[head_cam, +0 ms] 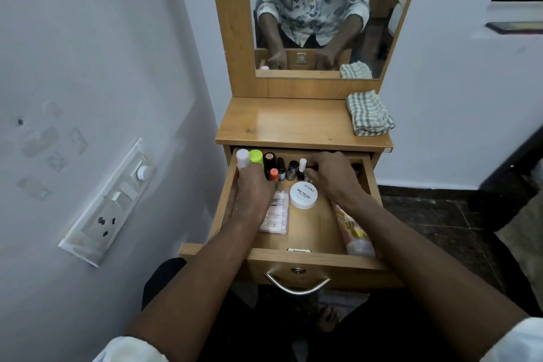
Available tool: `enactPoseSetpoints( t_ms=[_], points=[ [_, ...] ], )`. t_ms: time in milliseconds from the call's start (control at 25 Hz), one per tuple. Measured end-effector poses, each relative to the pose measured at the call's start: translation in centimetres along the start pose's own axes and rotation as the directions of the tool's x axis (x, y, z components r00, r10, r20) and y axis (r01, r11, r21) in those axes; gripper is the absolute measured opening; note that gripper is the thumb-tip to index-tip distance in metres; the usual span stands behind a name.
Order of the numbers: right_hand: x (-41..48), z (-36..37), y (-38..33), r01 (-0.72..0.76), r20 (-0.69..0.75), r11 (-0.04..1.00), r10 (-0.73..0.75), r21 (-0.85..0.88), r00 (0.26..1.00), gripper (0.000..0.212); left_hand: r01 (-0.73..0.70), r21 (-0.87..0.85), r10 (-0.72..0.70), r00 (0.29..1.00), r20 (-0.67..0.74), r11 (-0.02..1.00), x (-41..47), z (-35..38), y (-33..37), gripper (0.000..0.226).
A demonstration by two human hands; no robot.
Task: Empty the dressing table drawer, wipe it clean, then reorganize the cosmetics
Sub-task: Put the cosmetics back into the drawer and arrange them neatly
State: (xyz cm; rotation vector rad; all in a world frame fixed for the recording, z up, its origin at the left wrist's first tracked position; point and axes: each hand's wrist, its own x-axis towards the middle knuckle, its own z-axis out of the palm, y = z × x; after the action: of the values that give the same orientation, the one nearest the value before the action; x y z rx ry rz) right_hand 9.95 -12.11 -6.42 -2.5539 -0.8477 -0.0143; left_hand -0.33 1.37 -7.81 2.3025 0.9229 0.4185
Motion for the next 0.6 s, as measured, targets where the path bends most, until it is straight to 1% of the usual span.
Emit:
enactPoseSetpoints(
  t_ms=[80, 120, 240, 320, 480, 600],
  points=[
    [0.2, 1.0, -0.6, -0.025, 0.022, 0.996, 0.027, -0.090, 0.999, 0.017, -0.053, -0.016, 0.053, 0.999, -0.008, 0.998, 0.1, 0.1, 0.0, 0.016],
    [0.2, 1.3, -0.9, -0.037, 0.013, 0.995, 0.038, -0.093, 0.999, 0.018, -0.074, -0.021, 0.073, 0.997, -0.007, 0.997, 0.2, 0.1, 0.0, 0.016],
    [0.6, 1.5, -0.6, -0.037, -0.015, 0.999, 0.037, 0.012, 0.999, 0.020, -0.098, -0.018, 0.098, 0.995, -0.014, 0.995, 0.3, 0.1, -0.2, 0.014],
    [0.7, 1.3, 0.0, -0.023, 0.000, 0.997, 0.023, 0.068, 1.000, 0.019, -0.083, 0.007, 0.084, 0.996, -0.042, 0.996, 0.6, 0.2, -0.4, 0.013],
    [-0.1, 0.9, -0.4, 0.015, 0.109, 0.995, -0.026, 0.102, 0.994, 0.016, -0.028, -0.003, 0.027, 0.998, -0.051, 1.000, 0.9, 0.6, -0.5, 0.010],
    [-0.5, 1.1, -1.5, 0.015, 0.180, 0.982, -0.049, 0.187, 0.982, 0.012, -0.063, 0.009, 0.063, 0.997, -0.045, 0.998, 0.9, 0.4, -0.5, 0.009]
  ],
)
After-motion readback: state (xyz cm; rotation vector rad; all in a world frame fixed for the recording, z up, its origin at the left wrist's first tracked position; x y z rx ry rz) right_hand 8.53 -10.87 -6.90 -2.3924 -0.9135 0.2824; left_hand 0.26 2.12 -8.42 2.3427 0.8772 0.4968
